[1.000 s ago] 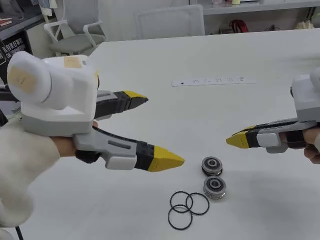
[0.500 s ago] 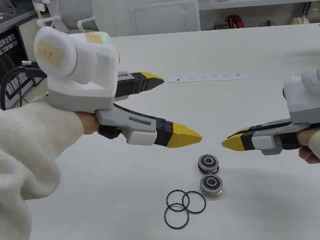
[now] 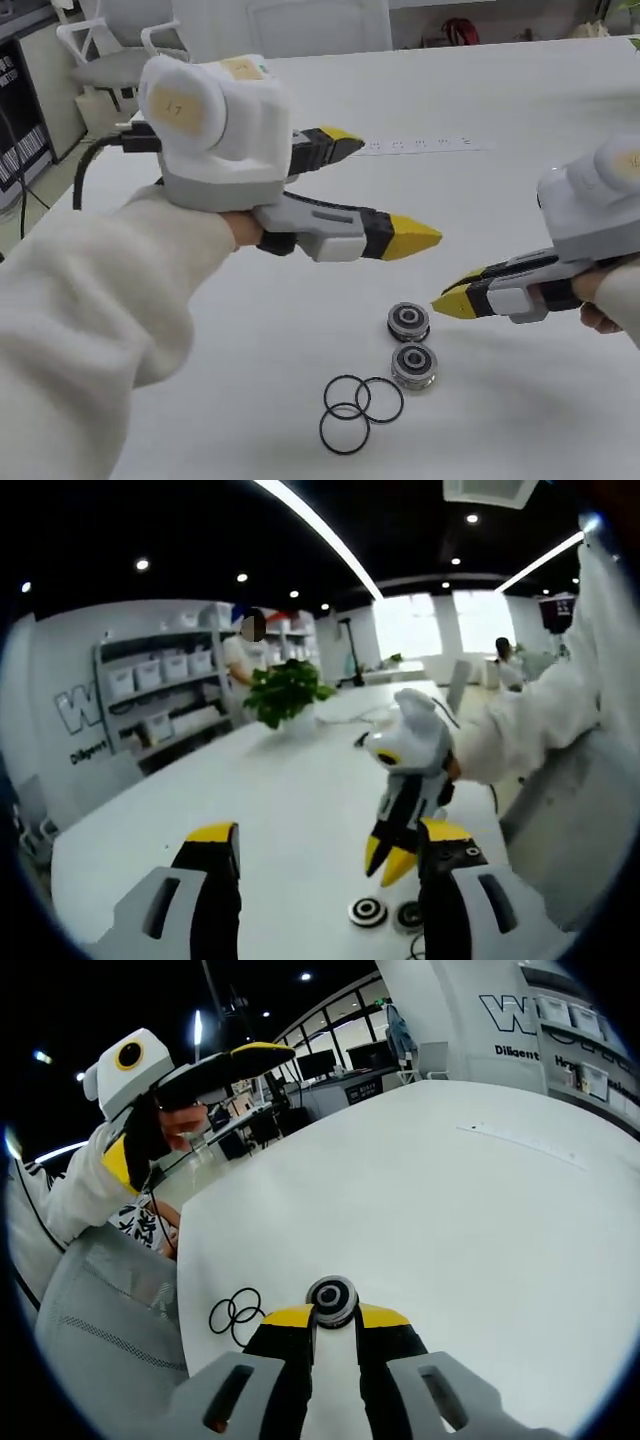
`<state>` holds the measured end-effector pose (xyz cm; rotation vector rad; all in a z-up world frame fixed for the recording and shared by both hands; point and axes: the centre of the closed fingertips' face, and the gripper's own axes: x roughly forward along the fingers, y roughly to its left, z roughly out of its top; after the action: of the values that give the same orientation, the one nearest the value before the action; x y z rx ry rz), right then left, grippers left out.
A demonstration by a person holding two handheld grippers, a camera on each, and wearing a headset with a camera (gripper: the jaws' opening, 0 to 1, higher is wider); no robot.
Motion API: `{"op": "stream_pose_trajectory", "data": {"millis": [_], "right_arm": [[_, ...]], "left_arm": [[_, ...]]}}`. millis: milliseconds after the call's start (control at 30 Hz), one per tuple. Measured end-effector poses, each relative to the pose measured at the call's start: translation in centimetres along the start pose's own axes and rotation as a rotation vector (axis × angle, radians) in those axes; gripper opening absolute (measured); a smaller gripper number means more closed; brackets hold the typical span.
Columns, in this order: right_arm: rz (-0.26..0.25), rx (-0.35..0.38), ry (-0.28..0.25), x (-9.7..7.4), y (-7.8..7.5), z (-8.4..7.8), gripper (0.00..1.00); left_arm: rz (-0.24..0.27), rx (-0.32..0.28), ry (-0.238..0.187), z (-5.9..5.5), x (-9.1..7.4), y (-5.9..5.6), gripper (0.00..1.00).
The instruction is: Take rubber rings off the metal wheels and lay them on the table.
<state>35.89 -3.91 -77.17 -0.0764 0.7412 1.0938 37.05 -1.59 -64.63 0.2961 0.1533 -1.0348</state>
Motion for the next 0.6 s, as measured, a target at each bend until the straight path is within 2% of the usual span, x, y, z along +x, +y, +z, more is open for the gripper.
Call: {"op": "stream_pose_trajectory", "data": {"millis": [67,167,233,367,400,467,600], "right_arm": [[0.001,0.002,0.008,0.1,0.0,-0.3,0.12],[0.000,0.007,0.014,0.2,-0.1,-0.6,0.12],[-0.002,0.010,0.023,0.4,-0.2,-0.9,0.12],[-0.003,0.003,0.042,0.7,-0.2,-1.5,0.12],[-0.002,0.000,0.048,0.9,-0.1,-1.6,0.12],[-0.004,-0.011,0.060,1.1,-0.1,-1.9,0.12],[-0.004,-0.026,0.081,1.4,0.0,-2.3,0.13]], "left_arm": [[-0.004,-0.010,-0.006,-0.6,0.4,-0.3,0.70],[0.007,-0.057,-0.012,-1.7,0.8,-0.3,0.70],[0.013,-0.062,-0.007,-2.4,0.9,-0.5,0.68],[0.029,-0.065,0.044,-4.8,1.2,-0.7,0.64],[0.041,-0.035,0.074,-5.6,1.1,-0.5,0.61],[0.034,-0.034,0.085,-6.3,1.2,-0.8,0.56],[0.020,-0.047,0.086,-6.8,1.5,-1.4,0.53]]}}
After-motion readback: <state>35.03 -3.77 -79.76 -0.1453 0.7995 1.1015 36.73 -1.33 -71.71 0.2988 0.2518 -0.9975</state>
